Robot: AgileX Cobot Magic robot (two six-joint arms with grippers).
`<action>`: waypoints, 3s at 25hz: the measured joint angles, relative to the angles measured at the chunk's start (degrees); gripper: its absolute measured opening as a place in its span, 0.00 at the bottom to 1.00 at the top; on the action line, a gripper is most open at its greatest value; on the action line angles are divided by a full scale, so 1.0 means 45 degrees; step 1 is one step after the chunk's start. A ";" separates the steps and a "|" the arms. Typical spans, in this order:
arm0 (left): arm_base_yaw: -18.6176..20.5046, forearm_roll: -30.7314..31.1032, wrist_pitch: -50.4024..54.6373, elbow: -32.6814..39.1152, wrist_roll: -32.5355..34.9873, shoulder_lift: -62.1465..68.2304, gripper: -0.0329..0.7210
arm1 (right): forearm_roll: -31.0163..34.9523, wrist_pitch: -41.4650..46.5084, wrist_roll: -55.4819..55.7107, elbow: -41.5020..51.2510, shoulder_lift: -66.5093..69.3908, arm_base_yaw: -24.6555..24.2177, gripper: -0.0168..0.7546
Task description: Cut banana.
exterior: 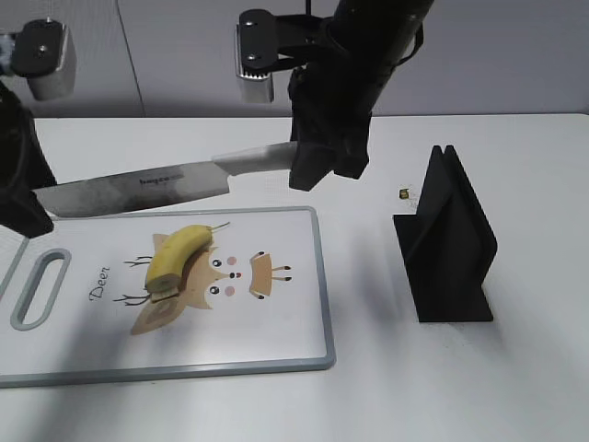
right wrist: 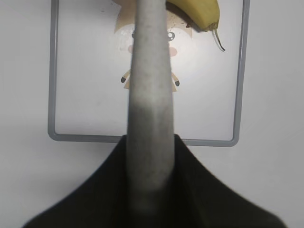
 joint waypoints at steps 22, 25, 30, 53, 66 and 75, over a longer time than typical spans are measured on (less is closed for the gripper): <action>0.0000 -0.0384 -0.1590 0.0249 0.0332 0.0585 0.04 | 0.0503 -0.0509 -0.0568 -0.0014 0.0539 -0.0020 0.23; 0.0000 -0.0351 -0.1698 0.0249 0.0344 0.0971 0.04 | 0.0502 -0.0525 -0.0354 -0.0024 0.0859 -0.0020 0.23; -0.0036 -0.0354 -0.2361 0.0720 0.0070 0.1553 0.04 | 0.0259 -0.0596 0.0299 -0.0024 0.1547 -0.0020 0.23; -0.0798 -0.0753 -0.6088 0.3127 -0.0198 0.2220 0.03 | -0.0552 -0.1456 0.0438 -0.0012 0.2834 0.0007 0.26; -0.0798 -0.0650 -0.6382 0.3140 -0.0230 0.2463 0.03 | -0.0581 -0.1846 0.0426 -0.0012 0.3071 0.0007 0.27; -0.0798 -0.0850 -0.7230 0.3249 -0.0191 0.3849 0.03 | -0.0608 -0.2248 0.0438 -0.0026 0.4174 -0.0031 0.27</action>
